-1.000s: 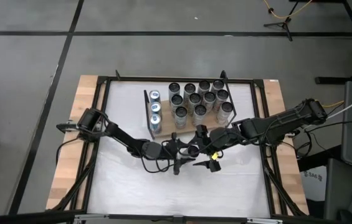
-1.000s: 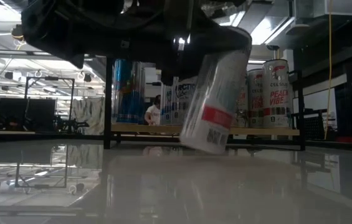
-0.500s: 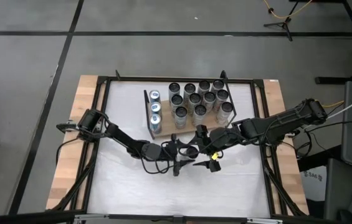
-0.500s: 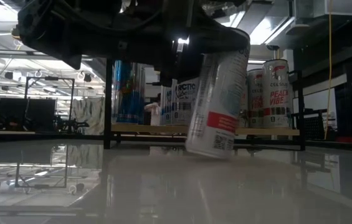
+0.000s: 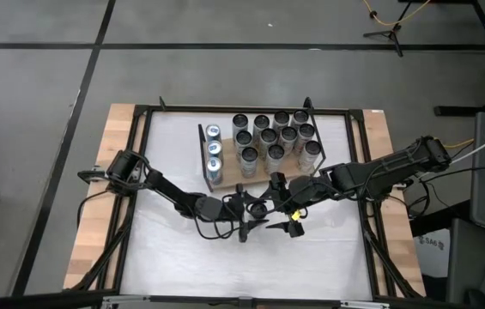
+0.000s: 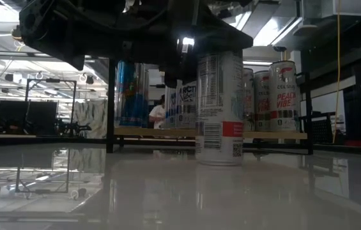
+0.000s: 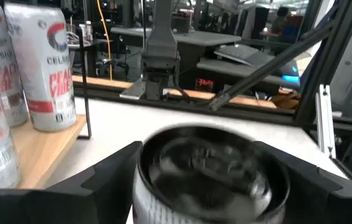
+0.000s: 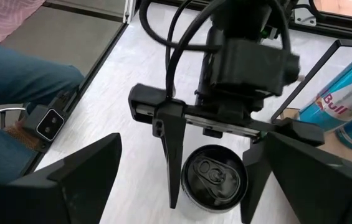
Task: Place canned beverage on shelf
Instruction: Put the white-pink soda can on the shelf aligned with the other white-pink soda can
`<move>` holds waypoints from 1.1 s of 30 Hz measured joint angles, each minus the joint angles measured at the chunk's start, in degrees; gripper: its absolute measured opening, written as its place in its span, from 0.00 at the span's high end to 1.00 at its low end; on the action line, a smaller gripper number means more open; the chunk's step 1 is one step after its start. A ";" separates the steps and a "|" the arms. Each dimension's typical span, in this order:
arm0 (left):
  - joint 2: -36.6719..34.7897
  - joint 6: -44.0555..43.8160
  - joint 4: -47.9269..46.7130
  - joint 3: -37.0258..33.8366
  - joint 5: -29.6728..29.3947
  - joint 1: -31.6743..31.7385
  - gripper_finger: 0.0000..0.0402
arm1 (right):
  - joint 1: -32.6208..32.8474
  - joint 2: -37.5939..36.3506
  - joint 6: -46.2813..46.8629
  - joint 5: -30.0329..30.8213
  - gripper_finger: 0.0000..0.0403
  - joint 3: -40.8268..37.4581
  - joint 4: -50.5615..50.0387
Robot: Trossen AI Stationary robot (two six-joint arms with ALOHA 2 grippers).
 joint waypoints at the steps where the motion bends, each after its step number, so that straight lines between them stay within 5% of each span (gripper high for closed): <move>1: -0.26 0.01 0.05 0.00 0.00 0.00 0.27 | 0.00 0.00 -0.01 0.00 0.03 0.00 0.00; 18: -1.36 0.32 6.57 -0.01 -0.01 -0.04 0.27 | 0.02 -0.63 2.20 -0.04 0.03 0.09 0.21; 24: -1.74 6.86 12.03 -0.02 -0.05 -0.04 0.27 | 0.02 -3.26 2.18 -0.17 0.03 0.09 -0.80; 33: -10.71 10.74 6.96 -0.04 -0.29 -0.30 0.27 | 0.07 -10.34 1.90 -0.68 0.03 0.09 -7.40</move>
